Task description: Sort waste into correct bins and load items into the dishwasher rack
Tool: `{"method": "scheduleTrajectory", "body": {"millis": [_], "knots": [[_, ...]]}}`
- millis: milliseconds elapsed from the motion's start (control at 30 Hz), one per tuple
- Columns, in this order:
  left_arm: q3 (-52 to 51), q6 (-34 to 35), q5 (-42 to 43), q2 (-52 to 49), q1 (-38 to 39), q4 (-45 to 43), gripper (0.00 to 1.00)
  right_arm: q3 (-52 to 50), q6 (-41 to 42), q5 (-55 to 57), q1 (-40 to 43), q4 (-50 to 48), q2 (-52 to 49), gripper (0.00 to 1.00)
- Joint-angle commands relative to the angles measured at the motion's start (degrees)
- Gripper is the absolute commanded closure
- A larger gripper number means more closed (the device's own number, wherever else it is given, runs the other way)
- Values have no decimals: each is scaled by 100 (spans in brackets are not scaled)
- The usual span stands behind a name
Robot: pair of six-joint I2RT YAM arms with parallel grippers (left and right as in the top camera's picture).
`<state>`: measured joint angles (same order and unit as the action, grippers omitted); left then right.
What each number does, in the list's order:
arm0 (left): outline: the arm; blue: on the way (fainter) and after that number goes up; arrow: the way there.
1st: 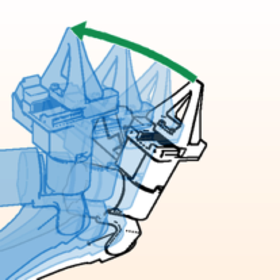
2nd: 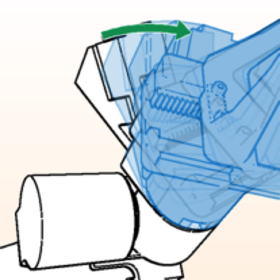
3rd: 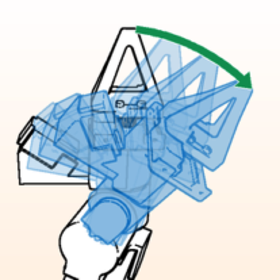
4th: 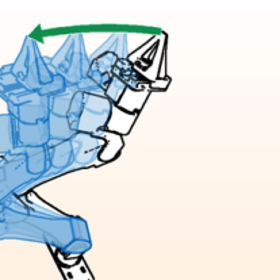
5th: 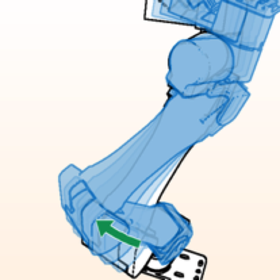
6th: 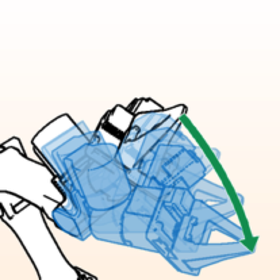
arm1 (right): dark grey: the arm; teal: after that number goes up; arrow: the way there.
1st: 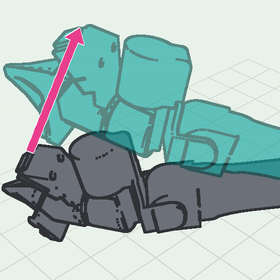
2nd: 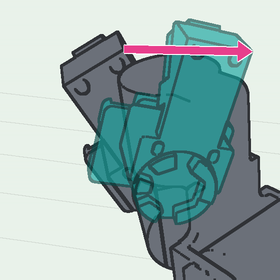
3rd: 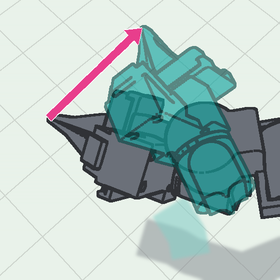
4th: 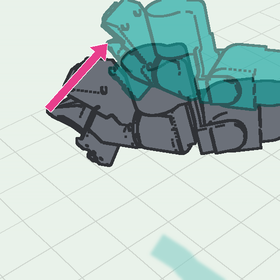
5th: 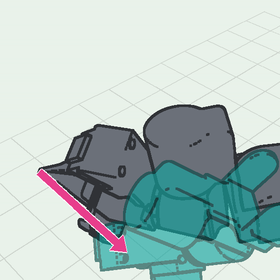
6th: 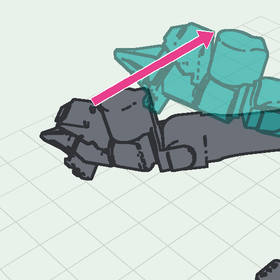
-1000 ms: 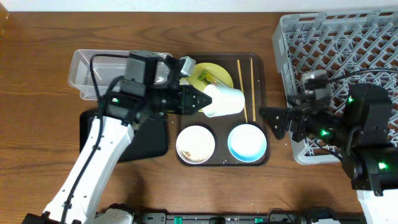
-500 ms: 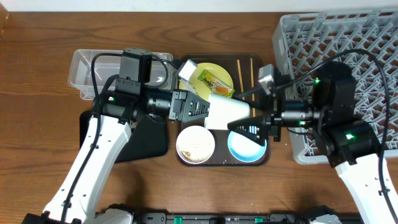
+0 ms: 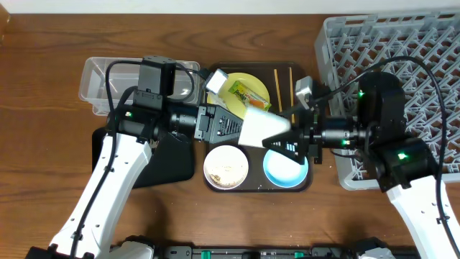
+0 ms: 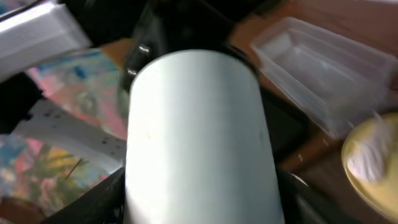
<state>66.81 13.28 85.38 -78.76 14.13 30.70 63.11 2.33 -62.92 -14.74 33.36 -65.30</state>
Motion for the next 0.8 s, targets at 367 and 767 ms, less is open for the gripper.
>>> {"method": "scheduleTrajectory", "body": {"millis": [367, 767], "knots": [[72, -59, -101, 9, -20, 2, 38, 94, 2009, 6642, 2435, 2850, 820, 34], [72, -59, -98, 9, -20, 4, 38, 96, 2083, 6290, 2518, 2782, -1023, 34]]}}
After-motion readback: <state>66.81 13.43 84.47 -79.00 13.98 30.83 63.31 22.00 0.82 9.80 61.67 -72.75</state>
